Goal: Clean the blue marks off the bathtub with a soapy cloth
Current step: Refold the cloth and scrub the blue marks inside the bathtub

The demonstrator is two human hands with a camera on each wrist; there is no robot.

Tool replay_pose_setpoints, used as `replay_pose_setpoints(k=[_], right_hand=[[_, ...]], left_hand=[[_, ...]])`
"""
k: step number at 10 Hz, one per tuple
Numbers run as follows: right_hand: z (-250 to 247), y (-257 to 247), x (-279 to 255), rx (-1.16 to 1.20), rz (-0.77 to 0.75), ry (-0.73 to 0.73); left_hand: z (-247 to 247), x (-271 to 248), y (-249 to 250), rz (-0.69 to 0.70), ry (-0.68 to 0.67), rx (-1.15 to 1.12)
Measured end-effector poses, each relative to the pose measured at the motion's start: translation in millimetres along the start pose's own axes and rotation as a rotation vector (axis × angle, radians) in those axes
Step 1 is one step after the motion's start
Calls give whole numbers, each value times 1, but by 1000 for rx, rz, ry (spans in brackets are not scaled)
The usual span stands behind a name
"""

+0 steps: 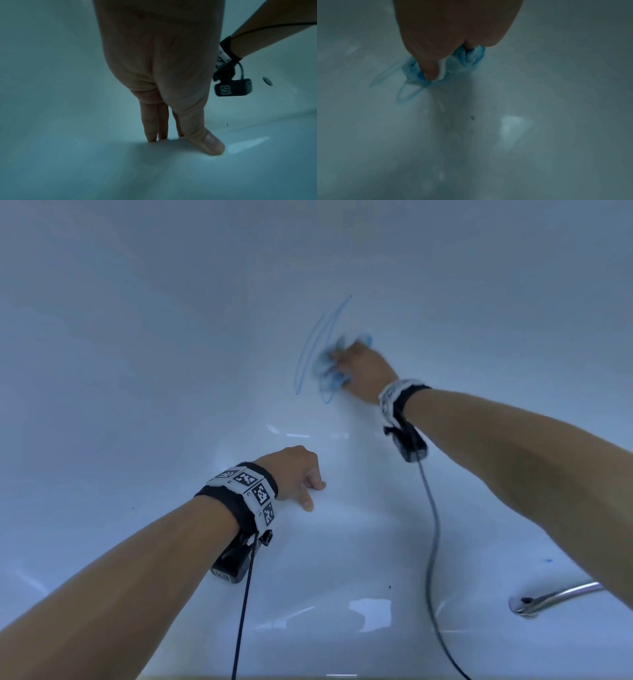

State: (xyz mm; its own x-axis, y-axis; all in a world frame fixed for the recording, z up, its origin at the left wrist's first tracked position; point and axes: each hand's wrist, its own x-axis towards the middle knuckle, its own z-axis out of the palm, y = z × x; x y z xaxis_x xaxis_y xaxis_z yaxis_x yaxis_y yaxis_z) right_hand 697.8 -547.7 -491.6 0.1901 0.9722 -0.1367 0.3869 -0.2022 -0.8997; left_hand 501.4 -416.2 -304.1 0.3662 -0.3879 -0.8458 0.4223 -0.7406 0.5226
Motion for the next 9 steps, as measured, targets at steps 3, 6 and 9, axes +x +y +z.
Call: replay_pose_setpoints(k=[3, 6, 9], right_hand=[[-86, -28, 37, -649, 664, 250], [-30, -70, 16, -644, 130, -662], [-6, -68, 61, -523, 557, -21]], left_hand=[[4, 4, -9, 26, 5, -40], [4, 6, -11, 28, -7, -18], [4, 4, -12, 42, -15, -1]])
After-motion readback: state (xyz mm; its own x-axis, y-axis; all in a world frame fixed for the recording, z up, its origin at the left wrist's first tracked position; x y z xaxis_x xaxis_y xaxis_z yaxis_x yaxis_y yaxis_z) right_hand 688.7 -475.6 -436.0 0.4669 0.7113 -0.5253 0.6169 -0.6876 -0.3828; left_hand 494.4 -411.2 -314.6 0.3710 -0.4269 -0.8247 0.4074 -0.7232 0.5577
